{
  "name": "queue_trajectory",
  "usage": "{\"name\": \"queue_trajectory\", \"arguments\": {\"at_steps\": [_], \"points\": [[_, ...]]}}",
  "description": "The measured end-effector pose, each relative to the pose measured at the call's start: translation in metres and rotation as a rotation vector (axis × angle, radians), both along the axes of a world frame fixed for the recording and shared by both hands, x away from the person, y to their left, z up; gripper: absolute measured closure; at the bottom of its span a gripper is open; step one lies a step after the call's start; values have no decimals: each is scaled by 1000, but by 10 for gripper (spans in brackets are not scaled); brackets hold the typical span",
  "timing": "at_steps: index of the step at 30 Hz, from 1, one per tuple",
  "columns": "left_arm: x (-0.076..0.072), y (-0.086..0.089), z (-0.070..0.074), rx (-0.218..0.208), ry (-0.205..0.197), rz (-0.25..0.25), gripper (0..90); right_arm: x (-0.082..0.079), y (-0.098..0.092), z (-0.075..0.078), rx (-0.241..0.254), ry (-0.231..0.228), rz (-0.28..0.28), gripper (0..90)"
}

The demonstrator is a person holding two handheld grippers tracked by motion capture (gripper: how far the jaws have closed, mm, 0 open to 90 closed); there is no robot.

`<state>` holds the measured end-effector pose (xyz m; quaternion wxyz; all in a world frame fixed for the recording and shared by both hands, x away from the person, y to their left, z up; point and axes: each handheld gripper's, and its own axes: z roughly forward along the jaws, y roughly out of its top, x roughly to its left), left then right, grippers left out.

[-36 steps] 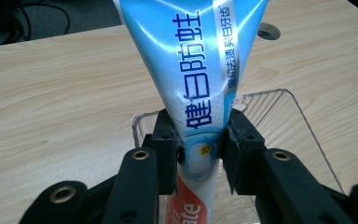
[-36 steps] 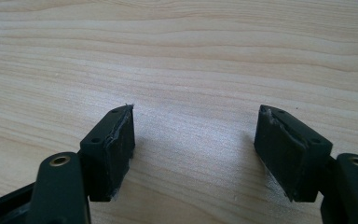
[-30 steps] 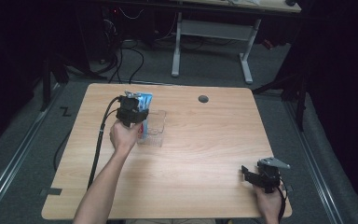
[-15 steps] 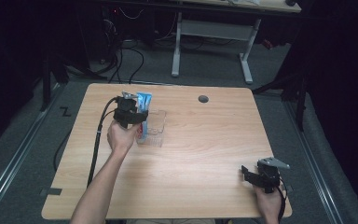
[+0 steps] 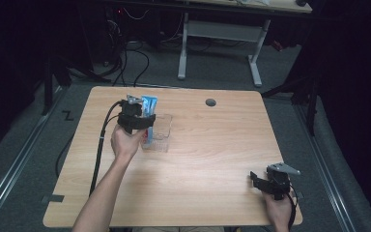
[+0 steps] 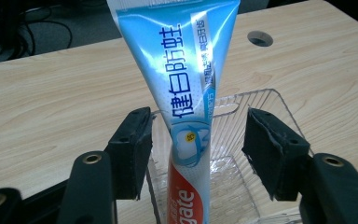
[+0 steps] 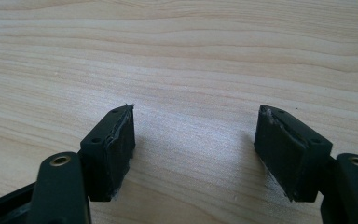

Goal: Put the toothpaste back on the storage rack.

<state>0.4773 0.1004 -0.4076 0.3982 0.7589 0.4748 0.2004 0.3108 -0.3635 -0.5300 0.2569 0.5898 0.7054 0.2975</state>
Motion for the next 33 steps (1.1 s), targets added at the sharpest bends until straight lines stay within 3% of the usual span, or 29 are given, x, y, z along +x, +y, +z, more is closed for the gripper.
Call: {"name": "queue_trajectory", "arguments": {"at_steps": [6,20,33], "points": [[-3,4,6,-31,-20,9,410,0,0,0,-1,0,0,291],[-13,18,18,-37,-54,14,405,0,0,0,-2,-2,1,291],[-24,39,24,-76,-78,41,406,0,0,0,-2,0,-1,290]]}}
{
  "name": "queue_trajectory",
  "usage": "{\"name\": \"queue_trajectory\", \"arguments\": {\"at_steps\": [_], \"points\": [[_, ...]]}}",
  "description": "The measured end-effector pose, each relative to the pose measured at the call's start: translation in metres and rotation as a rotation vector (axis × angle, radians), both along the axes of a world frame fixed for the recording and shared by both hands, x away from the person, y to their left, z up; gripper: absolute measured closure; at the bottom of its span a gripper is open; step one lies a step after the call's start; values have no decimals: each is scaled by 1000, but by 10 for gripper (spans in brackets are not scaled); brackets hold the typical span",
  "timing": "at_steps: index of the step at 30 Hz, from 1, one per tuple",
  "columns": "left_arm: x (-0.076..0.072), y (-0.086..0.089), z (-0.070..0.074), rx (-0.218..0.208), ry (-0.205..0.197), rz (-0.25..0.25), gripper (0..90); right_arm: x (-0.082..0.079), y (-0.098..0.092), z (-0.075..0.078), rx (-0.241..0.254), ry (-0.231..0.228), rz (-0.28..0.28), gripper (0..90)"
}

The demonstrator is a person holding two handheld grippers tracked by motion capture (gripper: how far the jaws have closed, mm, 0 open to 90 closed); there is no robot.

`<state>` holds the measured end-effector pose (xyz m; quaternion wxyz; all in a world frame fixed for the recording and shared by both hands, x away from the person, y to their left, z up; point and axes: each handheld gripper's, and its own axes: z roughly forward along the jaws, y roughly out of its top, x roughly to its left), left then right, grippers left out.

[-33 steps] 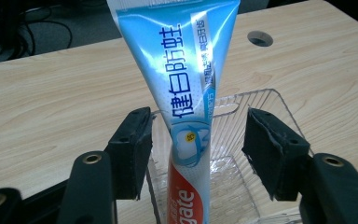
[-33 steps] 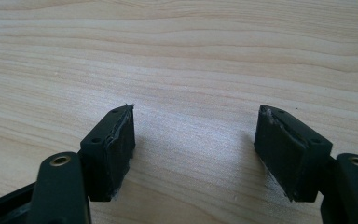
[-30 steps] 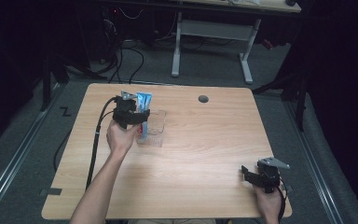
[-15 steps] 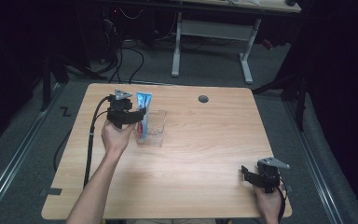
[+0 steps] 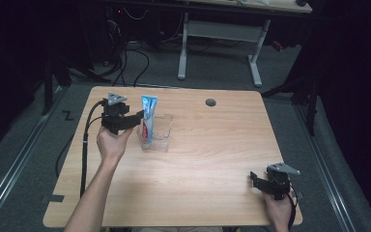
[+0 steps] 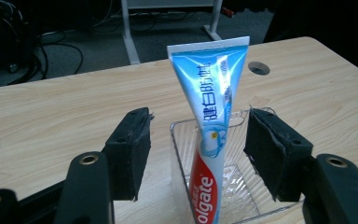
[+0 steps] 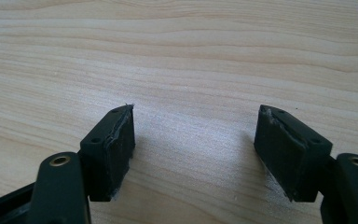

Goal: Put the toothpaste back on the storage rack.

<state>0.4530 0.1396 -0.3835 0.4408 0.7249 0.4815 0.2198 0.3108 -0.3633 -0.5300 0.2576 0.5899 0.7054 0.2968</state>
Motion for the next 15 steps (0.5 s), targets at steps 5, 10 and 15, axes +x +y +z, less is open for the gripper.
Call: {"name": "queue_trajectory", "arguments": {"at_steps": [5,10,15], "points": [[-3,8,0,0,-2,11,408,0,0,0,0,0,0,290],[-6,13,0,-14,-6,20,408,0,0,0,0,0,0,290],[-9,17,2,-17,-16,22,407,0,0,0,1,0,-1,290]]}}
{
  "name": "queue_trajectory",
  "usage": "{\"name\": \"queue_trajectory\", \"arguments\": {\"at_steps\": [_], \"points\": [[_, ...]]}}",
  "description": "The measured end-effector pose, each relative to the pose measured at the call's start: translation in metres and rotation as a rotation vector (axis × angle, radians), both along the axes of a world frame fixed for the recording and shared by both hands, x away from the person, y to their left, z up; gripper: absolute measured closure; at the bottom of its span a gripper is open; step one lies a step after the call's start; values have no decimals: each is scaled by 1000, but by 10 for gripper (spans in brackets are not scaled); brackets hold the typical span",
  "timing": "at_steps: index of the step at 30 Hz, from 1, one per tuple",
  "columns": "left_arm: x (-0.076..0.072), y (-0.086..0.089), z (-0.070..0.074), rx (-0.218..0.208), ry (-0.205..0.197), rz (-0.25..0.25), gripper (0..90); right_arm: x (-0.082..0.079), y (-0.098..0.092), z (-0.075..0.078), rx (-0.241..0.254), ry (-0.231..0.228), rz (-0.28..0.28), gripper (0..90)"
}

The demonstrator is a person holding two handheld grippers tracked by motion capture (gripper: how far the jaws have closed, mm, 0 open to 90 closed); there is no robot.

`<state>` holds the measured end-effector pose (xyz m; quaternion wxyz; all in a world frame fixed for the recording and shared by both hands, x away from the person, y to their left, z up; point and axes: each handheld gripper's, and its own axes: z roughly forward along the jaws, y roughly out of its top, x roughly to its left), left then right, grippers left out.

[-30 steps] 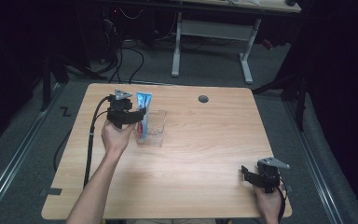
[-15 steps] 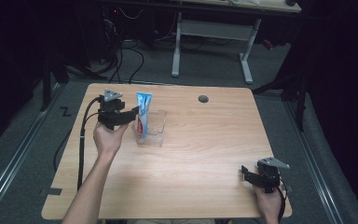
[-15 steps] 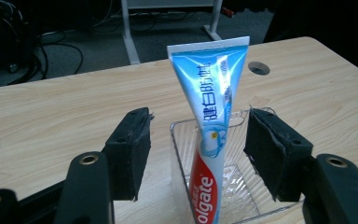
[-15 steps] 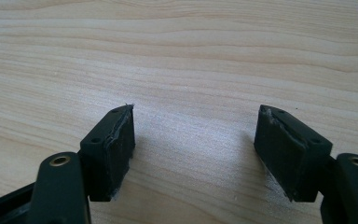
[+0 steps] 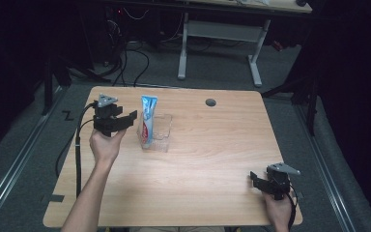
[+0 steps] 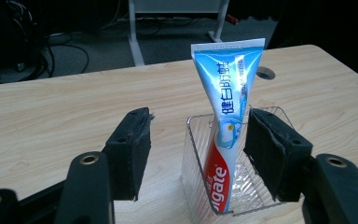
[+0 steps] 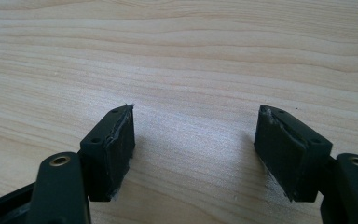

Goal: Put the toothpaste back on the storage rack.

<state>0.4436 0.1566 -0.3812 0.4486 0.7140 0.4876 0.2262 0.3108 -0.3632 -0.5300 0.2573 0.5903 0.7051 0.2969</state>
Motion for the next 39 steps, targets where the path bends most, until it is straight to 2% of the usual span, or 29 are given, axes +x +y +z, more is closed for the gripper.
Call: {"name": "queue_trajectory", "arguments": {"at_steps": [13,18,39], "points": [[-14,19,2,-18,-15,25,407,0,0,0,0,0,0,290],[-21,27,1,-38,-18,34,405,0,0,0,0,0,0,290],[-34,43,-8,-31,-5,61,403,0,0,0,-2,-1,2,289]]}}
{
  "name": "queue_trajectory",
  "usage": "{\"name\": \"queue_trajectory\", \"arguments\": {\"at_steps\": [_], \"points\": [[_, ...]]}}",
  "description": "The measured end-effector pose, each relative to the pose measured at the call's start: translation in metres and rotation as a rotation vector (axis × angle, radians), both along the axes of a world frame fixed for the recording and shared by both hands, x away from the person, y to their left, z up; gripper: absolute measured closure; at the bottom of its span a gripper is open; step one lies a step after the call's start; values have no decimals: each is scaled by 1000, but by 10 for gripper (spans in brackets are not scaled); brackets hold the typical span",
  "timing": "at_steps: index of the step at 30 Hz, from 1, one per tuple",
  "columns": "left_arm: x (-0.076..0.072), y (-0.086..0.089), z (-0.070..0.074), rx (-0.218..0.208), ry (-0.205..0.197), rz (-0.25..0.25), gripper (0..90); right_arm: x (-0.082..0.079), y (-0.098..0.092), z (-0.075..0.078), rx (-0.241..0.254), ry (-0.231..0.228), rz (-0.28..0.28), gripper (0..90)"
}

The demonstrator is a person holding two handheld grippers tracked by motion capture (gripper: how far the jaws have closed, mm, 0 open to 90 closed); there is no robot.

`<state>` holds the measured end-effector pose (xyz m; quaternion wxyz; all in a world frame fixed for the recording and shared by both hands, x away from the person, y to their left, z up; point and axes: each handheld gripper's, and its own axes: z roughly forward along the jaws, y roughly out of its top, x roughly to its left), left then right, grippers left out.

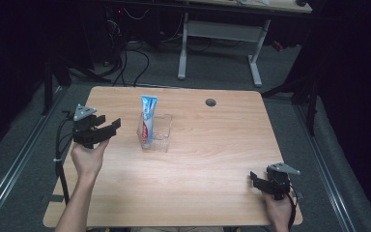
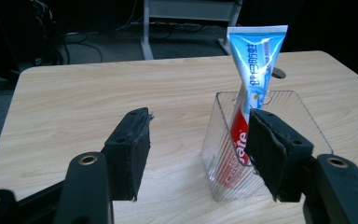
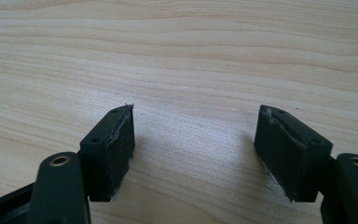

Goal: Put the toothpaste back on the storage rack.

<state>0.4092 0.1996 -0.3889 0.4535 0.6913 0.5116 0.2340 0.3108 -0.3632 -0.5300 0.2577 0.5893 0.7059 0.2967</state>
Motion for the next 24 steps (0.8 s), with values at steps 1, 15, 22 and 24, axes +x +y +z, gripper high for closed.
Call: {"name": "queue_trajectory", "arguments": {"at_steps": [1,15,22,24], "points": [[-1,1,-1,-1,2,1,403,0,0,0,0,0,0,289],[-8,9,-5,-1,8,10,399,0,0,0,1,0,0,289],[-13,15,-9,-5,14,21,397,0,0,0,1,0,0,289],[-14,17,-10,-8,14,24,396,0,0,0,1,0,0,289]]}}
